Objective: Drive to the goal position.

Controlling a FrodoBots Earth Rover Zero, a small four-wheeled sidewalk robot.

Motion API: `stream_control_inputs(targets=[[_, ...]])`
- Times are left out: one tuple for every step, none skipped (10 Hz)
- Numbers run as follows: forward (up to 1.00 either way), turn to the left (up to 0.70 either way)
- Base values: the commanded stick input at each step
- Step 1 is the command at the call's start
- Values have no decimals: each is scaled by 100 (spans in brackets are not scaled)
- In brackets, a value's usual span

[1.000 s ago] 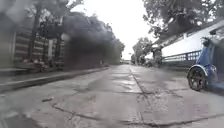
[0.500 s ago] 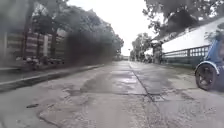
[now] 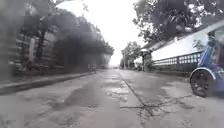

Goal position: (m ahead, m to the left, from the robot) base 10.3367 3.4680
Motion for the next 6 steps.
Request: stream_control_inputs(targets=[[70, 0], [70, 0], [70, 0], [70, 0], [70, 0], [70, 0]])
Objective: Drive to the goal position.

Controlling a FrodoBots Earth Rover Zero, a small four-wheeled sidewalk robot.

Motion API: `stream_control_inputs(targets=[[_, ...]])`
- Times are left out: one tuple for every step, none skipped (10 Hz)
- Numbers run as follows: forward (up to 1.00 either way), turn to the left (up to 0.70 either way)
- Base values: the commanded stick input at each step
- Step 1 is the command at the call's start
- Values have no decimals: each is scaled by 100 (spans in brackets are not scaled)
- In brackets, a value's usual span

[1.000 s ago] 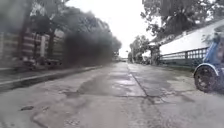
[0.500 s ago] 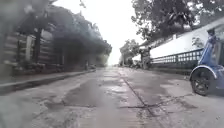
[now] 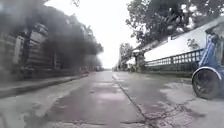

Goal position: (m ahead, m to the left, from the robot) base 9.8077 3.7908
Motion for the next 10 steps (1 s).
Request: stream_control_inputs(targets=[[70, 0], [70, 0], [70, 0], [70, 0], [70, 0], [70, 0], [70, 0], [70, 0], [70, 0], [70, 0]])
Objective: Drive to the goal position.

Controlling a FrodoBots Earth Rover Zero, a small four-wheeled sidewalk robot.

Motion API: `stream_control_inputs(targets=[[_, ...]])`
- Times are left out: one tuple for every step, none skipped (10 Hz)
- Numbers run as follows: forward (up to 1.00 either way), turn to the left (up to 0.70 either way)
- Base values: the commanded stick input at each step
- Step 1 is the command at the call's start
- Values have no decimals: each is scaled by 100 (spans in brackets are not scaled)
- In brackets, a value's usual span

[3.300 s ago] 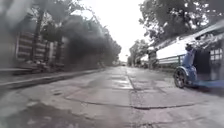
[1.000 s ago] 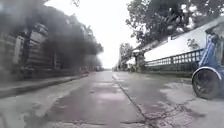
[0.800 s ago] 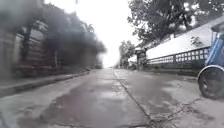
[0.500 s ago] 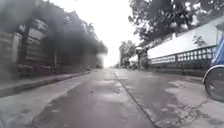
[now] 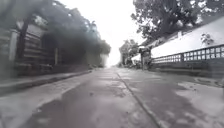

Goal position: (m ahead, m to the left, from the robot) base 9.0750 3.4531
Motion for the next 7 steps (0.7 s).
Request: stream_control_inputs(targets=[[70, 0], [70, 0], [70, 0], [70, 0], [70, 0], [70, 0], [70, 0]])
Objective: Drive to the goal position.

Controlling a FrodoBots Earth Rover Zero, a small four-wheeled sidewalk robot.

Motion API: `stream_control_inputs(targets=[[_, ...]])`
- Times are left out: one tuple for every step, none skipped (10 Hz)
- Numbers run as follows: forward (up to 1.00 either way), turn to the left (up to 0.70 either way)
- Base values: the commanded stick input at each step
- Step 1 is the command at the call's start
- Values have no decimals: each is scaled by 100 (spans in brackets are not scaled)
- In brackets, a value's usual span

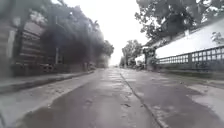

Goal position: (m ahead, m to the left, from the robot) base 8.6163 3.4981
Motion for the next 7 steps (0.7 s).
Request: stream_control_inputs(targets=[[70, 0], [70, 0], [70, 0], [70, 0], [70, -8], [70, -34], [70, -35]])
